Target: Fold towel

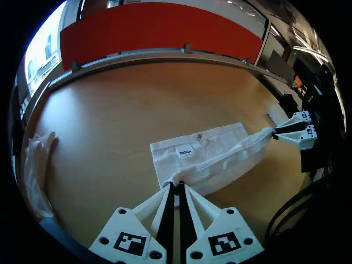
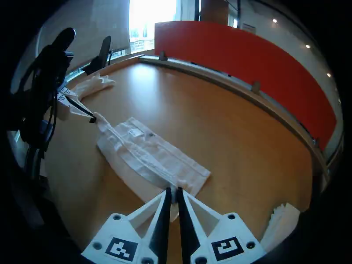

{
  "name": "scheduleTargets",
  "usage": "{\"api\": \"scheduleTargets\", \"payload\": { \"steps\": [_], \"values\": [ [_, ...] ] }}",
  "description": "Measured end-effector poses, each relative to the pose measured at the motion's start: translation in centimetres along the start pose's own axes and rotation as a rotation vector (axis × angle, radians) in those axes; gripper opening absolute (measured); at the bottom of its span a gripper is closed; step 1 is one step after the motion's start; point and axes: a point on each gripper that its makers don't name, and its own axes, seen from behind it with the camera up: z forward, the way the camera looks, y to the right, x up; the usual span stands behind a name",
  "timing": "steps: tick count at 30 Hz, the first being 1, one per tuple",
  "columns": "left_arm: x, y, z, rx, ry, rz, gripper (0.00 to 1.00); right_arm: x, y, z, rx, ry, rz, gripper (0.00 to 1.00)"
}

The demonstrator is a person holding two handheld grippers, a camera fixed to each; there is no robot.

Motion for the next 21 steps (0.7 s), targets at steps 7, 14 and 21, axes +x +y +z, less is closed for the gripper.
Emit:
{"api": "scheduleTargets", "payload": {
  "steps": [7,14,21],
  "values": [
    [-0.2,-0.2,1.2,-0.001,-0.016,0.005,0.07,-0.9,0.5,0.9,0.001,-0.020,0.003,0.11],
    [-0.5,-0.6,2.9,0.012,-0.025,0.010,0.07,-1.8,0.9,2.2,-0.002,-0.036,0.023,0.11],
    [-0.4,-1.0,4.3,0.030,-0.020,0.009,0.10,-2.2,1.5,3.5,-0.015,-0.043,0.041,0.12]
  ]
}}
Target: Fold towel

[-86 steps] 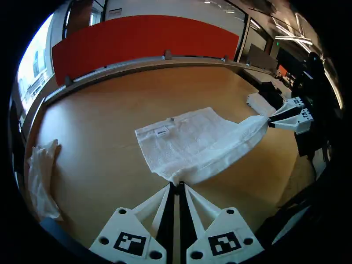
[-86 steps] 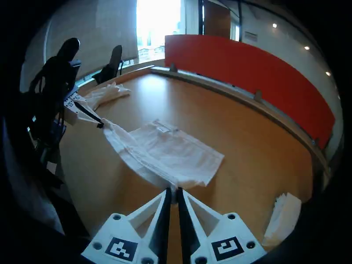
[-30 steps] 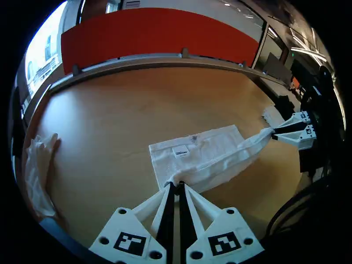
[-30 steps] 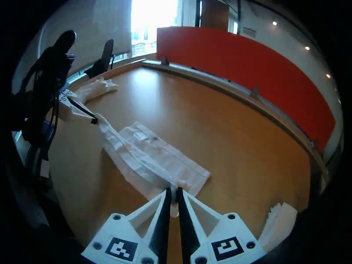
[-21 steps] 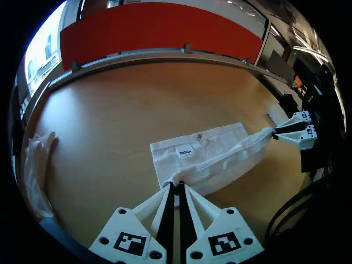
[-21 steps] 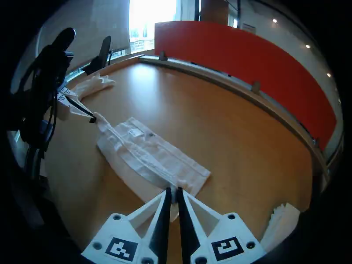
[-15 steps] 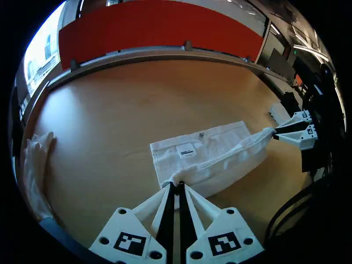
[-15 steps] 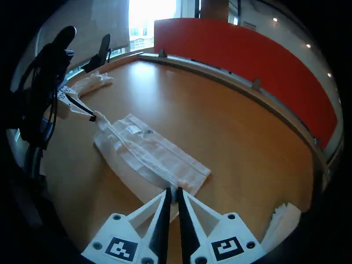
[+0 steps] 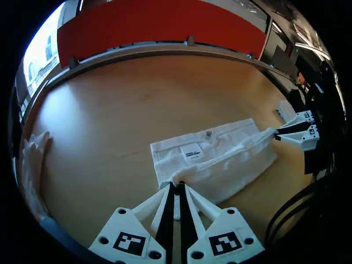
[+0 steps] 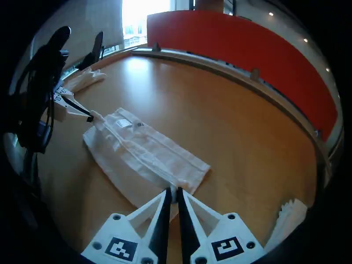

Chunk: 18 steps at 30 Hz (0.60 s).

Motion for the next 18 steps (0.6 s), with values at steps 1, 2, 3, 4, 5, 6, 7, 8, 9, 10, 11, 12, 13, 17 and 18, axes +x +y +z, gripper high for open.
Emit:
{"api": "scheduleTargets", "payload": {
  "steps": [1,2,3,4,5,6,7,8,9,10,11,12,13,17,18],
  "values": [
    [0.0,-0.1,0.1,0.003,0.001,-0.001,0.10,0.0,0.0,0.1,-0.001,0.000,0.003,0.12],
    [0.1,-0.1,0.2,0.007,0.001,-0.001,0.10,0.0,0.1,0.2,-0.001,-0.001,0.006,0.12],
    [0.1,-0.2,0.3,0.009,0.001,-0.001,0.11,0.0,0.1,0.3,-0.001,-0.002,0.008,0.13],
    [0.1,-0.3,0.4,0.010,0.001,-0.001,0.11,0.1,0.2,0.4,-0.001,-0.002,0.009,0.13],
    [0.1,-0.3,0.5,0.012,0.000,0.000,0.12,0.1,0.2,0.5,-0.001,-0.003,0.010,0.14],
    [0.1,-0.4,0.5,0.014,-0.001,0.001,0.13,0.1,0.2,0.6,-0.002,-0.004,0.012,0.15],
    [0.1,-0.5,0.6,0.016,-0.003,0.004,0.18,0.1,0.3,0.7,-0.003,-0.004,0.013,0.16],
    [0.1,-0.6,0.7,0.018,-0.005,0.006,0.24,0.1,0.4,0.8,-0.004,-0.005,0.014,0.18],
    [0.1,-0.6,0.8,0.020,-0.007,0.010,0.26,0.1,0.5,0.9,-0.007,-0.005,0.016,0.21],
    [0.1,-0.7,0.9,0.023,-0.008,0.014,0.28,0.1,0.6,1.0,-0.009,-0.006,0.017,0.26],
    [0.0,-0.8,1.0,0.026,-0.009,0.018,0.30,0.1,0.7,1.1,-0.011,-0.006,0.019,0.33],
    [0.0,-0.9,1.1,0.029,-0.010,0.023,0.31,0.1,0.8,1.2,-0.015,-0.007,0.020,0.40],
    [0.1,-0.9,1.2,0.033,-0.009,0.029,0.35,0.1,0.9,1.3,-0.018,-0.007,0.020,0.46],
    [0.1,-0.9,1.3,0.036,-0.008,0.044,0.41,0.0,1.2,1.6,-0.029,-0.009,0.018,0.66],
    [0.2,-0.8,1.4,0.035,-0.008,0.044,0.41,0.0,1.2,1.6,-0.030,-0.009,0.016,0.67]
  ]
}}
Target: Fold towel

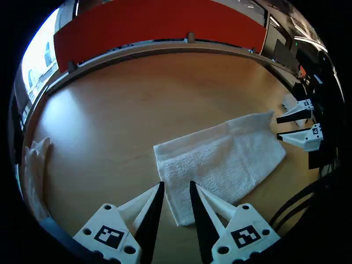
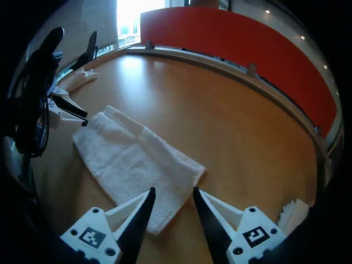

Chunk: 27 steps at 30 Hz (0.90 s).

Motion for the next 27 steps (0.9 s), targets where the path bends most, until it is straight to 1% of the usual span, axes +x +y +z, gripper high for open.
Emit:
{"api": "scheduleTargets", "payload": {
  "steps": [1,4,5,6,8,10,12,27],
  "values": [
    [0.0,0.1,0.0,-0.002,0.000,-0.001,0.41,0.0,0.0,0.0,-0.001,0.000,-0.001,0.69],
    [0.1,0.2,0.0,-0.006,0.000,-0.009,0.41,0.0,0.2,0.0,-0.008,-0.001,-0.001,0.88],
    [0.1,0.2,0.0,-0.007,0.001,-0.012,0.45,0.0,0.2,0.0,-0.011,-0.002,0.000,0.93],
    [0.1,0.2,0.0,-0.009,0.001,-0.016,0.50,0.0,0.3,0.0,-0.013,-0.001,0.002,0.94],
    [0.2,0.2,0.0,-0.014,0.002,-0.021,0.70,0.0,0.3,0.0,-0.015,0.001,0.008,0.95],
    [0.2,0.1,-0.1,-0.015,0.003,-0.027,0.78,0.1,0.3,-0.1,-0.016,0.003,0.014,0.95],
    [0.2,0.0,-0.2,-0.016,0.005,-0.031,0.98,0.1,0.3,-0.3,-0.017,0.005,0.020,0.95],
    [-0.1,0.0,-1.2,-0.024,0.013,-0.040,0.98,-0.2,-0.3,-1.1,-0.011,0.008,0.024,0.95]
  ]
}}
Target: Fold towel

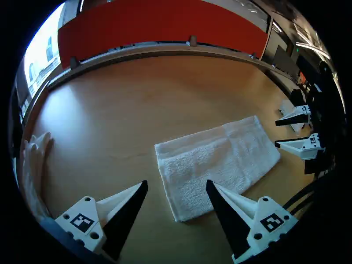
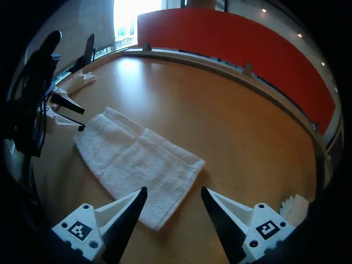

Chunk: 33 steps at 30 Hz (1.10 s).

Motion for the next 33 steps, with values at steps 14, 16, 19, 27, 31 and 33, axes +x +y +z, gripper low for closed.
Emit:
{"api": "scheduleTargets", "payload": {
  "steps": [14,16,19,27,31,33],
  "values": [
    [-1.3,-0.5,-1.6,0.018,0.005,-0.024,0.99,-1.2,-0.5,-1.0,-0.003,-0.002,0.017,0.95],
    [-1.7,-0.6,-1.9,0.021,0.002,-0.031,0.99,-1.5,-0.6,-1.2,-0.003,-0.003,0.021,0.95],
    [-2.3,-0.6,-2.3,0.025,-0.001,-0.041,0.99,-1.9,-0.7,-1.5,-0.002,-0.004,0.025,0.95],
    [-3.5,-0.3,-3.3,0.030,-0.005,-0.065,0.99,-2.9,-1.0,-2.4,-0.005,-0.006,0.034,0.95],
    [-3.7,-0.3,-3.6,0.033,-0.004,-0.076,0.99,-3.2,-1.0,-2.5,-0.003,-0.008,0.036,0.95],
    [-3.8,-0.4,-3.7,0.037,-0.003,-0.080,0.99,-3.2,-1.1,-2.5,-0.001,-0.009,0.033,0.95]
  ]
}}
